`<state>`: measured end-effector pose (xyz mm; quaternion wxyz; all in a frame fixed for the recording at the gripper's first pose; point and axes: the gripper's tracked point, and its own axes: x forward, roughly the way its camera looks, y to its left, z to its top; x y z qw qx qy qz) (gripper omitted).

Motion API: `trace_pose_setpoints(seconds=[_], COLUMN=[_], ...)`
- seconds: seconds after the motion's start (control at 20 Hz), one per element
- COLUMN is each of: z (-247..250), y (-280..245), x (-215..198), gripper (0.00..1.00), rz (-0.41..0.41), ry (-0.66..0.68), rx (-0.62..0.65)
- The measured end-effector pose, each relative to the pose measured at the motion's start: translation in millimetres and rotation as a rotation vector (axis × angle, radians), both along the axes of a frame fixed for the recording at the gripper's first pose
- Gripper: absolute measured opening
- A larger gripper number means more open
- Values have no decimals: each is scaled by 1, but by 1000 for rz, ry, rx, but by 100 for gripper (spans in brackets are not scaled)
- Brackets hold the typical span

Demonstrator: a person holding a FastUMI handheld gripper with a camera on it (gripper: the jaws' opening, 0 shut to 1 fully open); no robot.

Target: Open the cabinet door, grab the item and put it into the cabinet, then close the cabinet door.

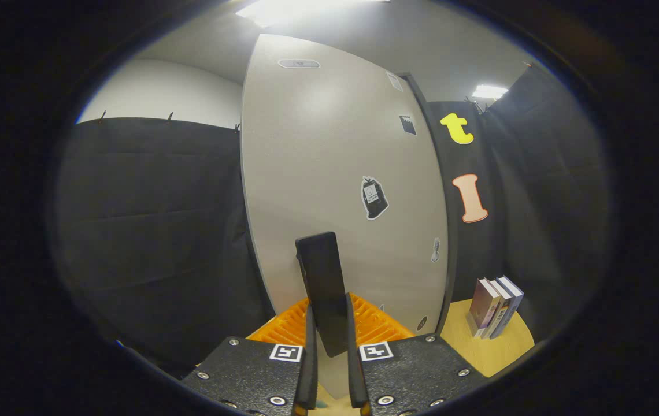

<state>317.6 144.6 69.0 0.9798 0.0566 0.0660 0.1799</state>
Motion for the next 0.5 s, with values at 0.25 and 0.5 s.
trace_pose_setpoints(seconds=[0.25,0.5], z=[5,0], y=[-21,-55], x=[-13,-25], gripper=[21,20], rz=[-38,-84], ry=[6,39], rx=[4,45])
